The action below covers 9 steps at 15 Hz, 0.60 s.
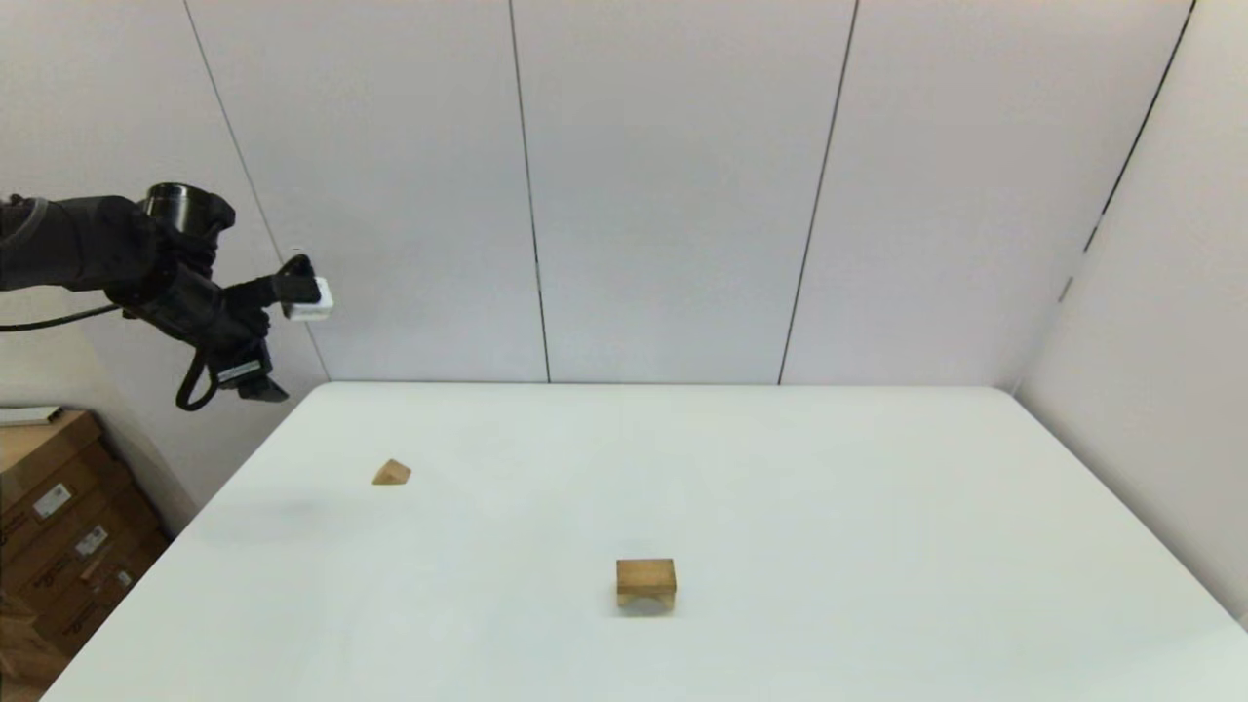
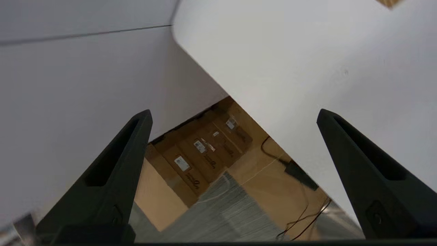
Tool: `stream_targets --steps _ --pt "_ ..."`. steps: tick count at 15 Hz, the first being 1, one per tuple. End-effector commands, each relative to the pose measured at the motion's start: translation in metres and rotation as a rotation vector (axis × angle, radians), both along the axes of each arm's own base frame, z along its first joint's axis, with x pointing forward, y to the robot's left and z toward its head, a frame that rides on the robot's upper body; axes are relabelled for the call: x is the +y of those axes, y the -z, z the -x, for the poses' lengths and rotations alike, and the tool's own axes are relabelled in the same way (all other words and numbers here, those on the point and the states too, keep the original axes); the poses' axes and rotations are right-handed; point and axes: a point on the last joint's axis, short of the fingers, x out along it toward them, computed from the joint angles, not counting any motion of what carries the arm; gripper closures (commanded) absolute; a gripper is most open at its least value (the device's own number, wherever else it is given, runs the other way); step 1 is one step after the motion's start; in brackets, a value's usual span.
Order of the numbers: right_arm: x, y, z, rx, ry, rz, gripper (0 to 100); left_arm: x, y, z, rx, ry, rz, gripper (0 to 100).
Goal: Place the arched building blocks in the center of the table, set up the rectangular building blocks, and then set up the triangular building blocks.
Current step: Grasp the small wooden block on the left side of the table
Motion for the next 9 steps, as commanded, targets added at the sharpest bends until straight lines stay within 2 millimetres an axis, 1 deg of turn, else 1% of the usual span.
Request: stream_targets --steps 1,3,6,9 --pt "0.000 0.000 0.000 0.001 -0.001 0.000 0 -0.002 0.015 0.000 0.110 0.167 -0.091 0" --pt "0.000 0.000 0.000 0.001 -0.001 0.000 0 -0.004 0.016 0.001 0.127 0.214 -0.113 0" --pt "0.000 0.000 0.000 0.001 -0.001 0.000 0 -0.016 0.023 0.003 0.199 0.269 -0.110 0" --pt "0.000 0.000 0.000 0.001 -0.001 0.000 0 -0.024 0.030 0.006 0.275 0.377 -0.142 0"
